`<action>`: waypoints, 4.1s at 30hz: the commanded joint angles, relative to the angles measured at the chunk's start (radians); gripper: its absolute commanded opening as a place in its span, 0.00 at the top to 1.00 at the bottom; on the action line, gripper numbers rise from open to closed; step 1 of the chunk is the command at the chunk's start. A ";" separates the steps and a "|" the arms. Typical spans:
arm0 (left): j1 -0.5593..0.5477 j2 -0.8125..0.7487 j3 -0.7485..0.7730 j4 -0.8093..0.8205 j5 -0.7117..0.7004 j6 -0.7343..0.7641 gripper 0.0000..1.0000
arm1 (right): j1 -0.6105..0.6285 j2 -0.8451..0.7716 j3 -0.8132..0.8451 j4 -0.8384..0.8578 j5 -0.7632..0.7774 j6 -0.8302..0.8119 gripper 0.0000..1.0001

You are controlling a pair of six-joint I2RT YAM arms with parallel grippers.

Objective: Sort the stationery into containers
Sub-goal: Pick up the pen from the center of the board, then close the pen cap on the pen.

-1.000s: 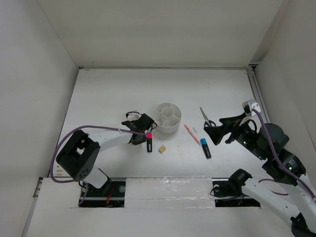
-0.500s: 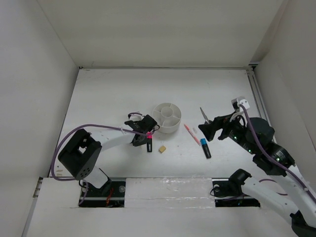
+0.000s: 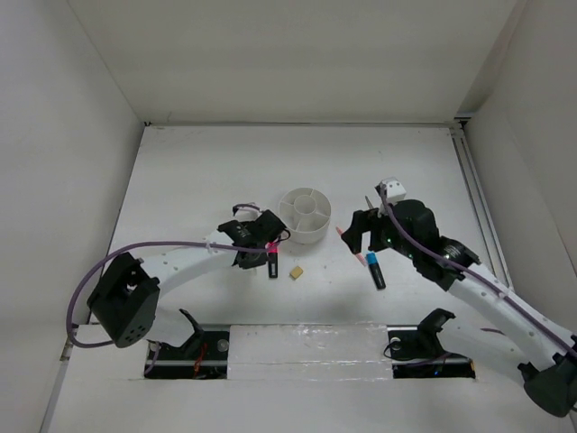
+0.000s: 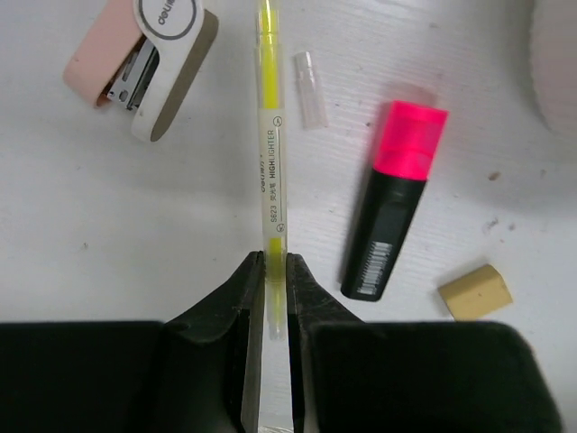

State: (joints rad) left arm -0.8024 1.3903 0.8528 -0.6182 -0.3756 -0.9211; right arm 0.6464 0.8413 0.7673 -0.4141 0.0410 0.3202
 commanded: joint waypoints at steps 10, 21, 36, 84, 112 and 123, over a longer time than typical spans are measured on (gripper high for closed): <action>-0.115 -0.119 0.031 -0.025 -0.051 0.027 1.00 | -0.146 0.208 -0.013 0.190 -0.003 -0.029 0.19; -0.115 -0.299 0.051 0.038 0.004 0.159 1.00 | -0.186 0.508 0.104 0.155 0.016 -0.098 0.45; -0.115 -0.407 0.105 0.035 -0.034 0.261 1.00 | -0.186 0.692 0.150 0.123 0.059 -0.078 0.45; -0.115 -0.544 0.046 0.181 0.104 0.347 1.00 | -0.126 0.547 0.268 0.003 0.266 0.072 1.00; -0.124 -0.585 -0.146 0.669 0.630 0.442 1.00 | -0.004 0.146 0.033 0.817 -0.065 0.483 1.00; -0.124 -0.574 -0.146 0.660 0.601 0.442 1.00 | 0.070 0.202 0.024 0.850 -0.076 0.494 1.00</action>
State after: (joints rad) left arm -0.9230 0.8223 0.7124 0.0036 0.2314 -0.4942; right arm 0.6994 1.0489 0.8009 0.3523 -0.0299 0.8082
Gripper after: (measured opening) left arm 0.071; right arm 0.045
